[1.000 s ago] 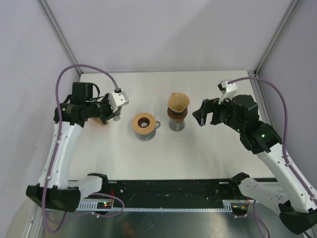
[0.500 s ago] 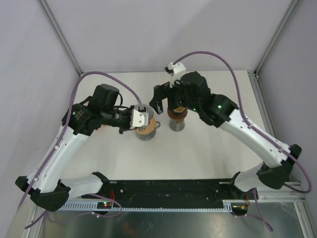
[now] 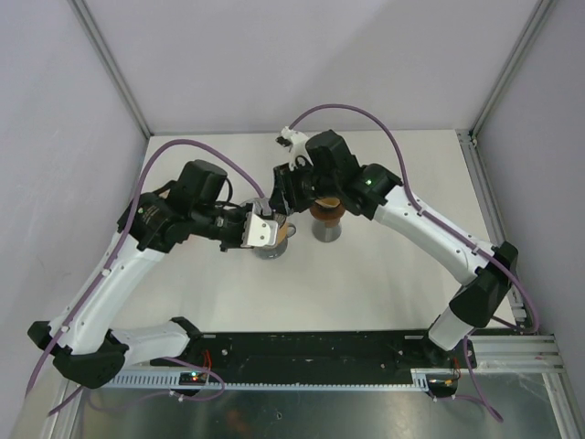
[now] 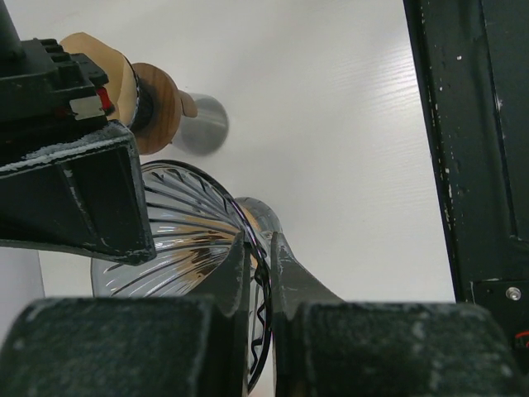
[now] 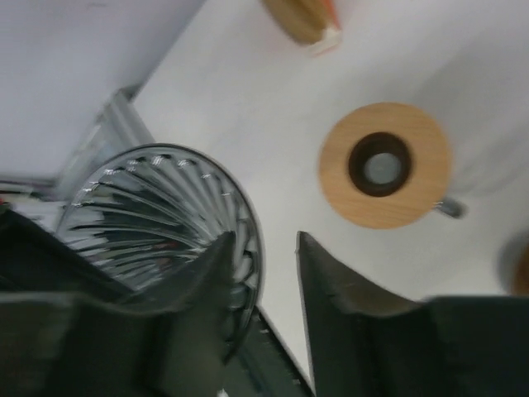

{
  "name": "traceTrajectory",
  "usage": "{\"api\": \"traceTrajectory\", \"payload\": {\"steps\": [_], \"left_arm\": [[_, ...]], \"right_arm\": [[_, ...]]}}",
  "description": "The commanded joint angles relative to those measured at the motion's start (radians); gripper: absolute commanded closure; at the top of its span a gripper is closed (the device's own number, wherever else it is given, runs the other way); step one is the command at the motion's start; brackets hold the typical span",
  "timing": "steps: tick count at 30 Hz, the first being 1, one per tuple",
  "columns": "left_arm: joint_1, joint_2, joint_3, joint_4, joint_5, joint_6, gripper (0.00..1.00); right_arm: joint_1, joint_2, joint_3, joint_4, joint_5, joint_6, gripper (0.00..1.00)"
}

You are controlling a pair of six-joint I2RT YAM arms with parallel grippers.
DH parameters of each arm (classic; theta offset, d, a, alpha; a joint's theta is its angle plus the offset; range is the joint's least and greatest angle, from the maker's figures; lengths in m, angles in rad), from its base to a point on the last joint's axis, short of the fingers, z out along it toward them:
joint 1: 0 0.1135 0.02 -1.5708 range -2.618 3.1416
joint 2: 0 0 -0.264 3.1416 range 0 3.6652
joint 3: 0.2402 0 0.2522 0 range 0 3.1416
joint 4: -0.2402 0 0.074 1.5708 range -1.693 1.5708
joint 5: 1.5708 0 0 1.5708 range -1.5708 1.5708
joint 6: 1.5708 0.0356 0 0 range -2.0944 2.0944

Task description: Place the coffee filter in the dripper

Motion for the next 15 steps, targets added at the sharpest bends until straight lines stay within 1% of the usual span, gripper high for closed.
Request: {"api": "traceTrajectory", "payload": {"steps": [1, 3, 4, 5, 6, 8, 11, 15], "left_arm": [[-0.008, -0.008, 0.038, 0.022, -0.036, 0.045, 1.00], [-0.008, -0.010, 0.035, 0.023, -0.052, 0.048, 1.00], [-0.009, -0.010, 0.032, 0.030, -0.065, 0.043, 1.00], [-0.008, -0.012, 0.026, 0.037, -0.077, 0.038, 1.00], [-0.009, -0.014, 0.017, 0.047, -0.098, 0.028, 0.99], [-0.008, -0.019, 0.001, 0.071, -0.136, 0.008, 0.91], [-0.008, -0.029, -0.021, 0.102, -0.182, -0.018, 0.84], [-0.008, -0.036, -0.036, 0.137, -0.212, -0.059, 0.62]], "right_arm": [[0.001, 0.028, 0.033, 0.031, -0.156, 0.013, 0.73], [0.002, 0.028, 0.025, 0.041, -0.166, 0.013, 0.91], [0.001, 0.028, 0.020, 0.047, -0.162, 0.012, 0.95], [-0.001, 0.023, 0.016, 0.054, -0.157, 0.012, 0.98], [-0.002, 0.020, 0.009, 0.061, -0.148, 0.012, 0.99], [-0.009, 0.009, -0.001, 0.073, -0.128, 0.011, 1.00], [-0.016, -0.008, -0.019, 0.095, -0.084, 0.009, 1.00], [-0.023, -0.032, -0.052, 0.133, -0.008, 0.007, 1.00]]}}
